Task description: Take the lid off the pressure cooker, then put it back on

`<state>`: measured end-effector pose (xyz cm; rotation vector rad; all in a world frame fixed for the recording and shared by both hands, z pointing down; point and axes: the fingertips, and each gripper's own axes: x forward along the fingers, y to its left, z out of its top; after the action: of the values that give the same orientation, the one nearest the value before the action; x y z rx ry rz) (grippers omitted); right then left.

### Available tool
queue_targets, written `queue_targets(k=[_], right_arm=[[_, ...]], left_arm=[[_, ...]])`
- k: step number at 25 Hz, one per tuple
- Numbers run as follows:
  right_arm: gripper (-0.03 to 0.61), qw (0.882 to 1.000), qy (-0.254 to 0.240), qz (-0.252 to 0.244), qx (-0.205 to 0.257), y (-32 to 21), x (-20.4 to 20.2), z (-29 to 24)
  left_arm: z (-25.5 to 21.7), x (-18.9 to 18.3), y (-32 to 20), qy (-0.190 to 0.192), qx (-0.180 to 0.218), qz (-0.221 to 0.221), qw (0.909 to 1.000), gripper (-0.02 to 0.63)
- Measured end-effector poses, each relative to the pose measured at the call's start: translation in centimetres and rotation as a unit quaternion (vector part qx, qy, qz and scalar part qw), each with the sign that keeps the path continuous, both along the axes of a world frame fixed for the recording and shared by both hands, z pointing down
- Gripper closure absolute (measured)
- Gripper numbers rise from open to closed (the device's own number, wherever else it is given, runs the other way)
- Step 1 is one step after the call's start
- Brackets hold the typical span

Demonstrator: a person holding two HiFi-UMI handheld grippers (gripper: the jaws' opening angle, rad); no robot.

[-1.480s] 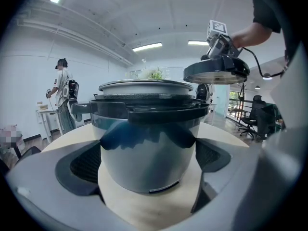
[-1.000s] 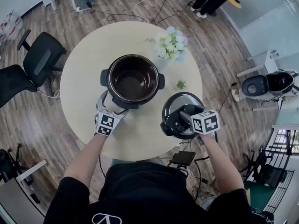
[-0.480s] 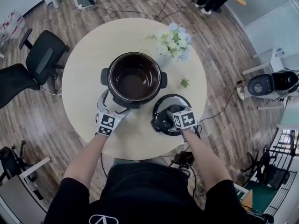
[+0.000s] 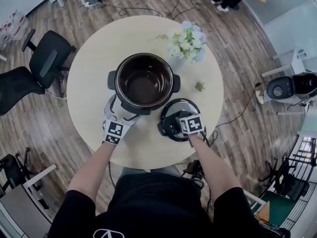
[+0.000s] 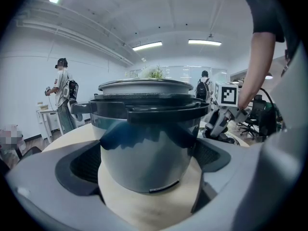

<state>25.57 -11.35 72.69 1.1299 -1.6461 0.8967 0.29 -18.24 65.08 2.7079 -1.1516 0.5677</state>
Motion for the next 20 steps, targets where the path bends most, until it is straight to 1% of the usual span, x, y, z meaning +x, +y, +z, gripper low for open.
queue_targets(k=[6, 9, 13, 15, 20], right_arm=[[0.288, 1.0, 0.002, 0.005, -0.02, 0.04, -0.09, 0.18], [0.287, 0.999, 0.001, 0.02, -0.032, 0.16, 0.0, 0.13], [0.282, 0.999, 0.011, 0.019, -0.049, 0.33, 0.02, 0.28], [0.282, 0.999, 0.012, 0.021, -0.048, 0.29, 0.03, 0.27], [0.279, 0.999, 0.012, 0.022, -0.031, 0.21, -0.01, 0.34]], left_arm=[[-0.06, -0.06, 0.05, -0.001, 0.0, -0.001, 1.0, 0.023], [-0.06, 0.0, 0.12, -0.001, 0.0, -0.001, 1.0, 0.023], [-0.09, -0.03, 0.14, -0.001, 0.0, -0.001, 1.0, 0.023], [-0.13, -0.02, 0.11, -0.001, 0.0, -0.001, 1.0, 0.023], [-0.04, -0.01, 0.03, 0.0, 0.001, -0.002, 1.0, 0.023]])
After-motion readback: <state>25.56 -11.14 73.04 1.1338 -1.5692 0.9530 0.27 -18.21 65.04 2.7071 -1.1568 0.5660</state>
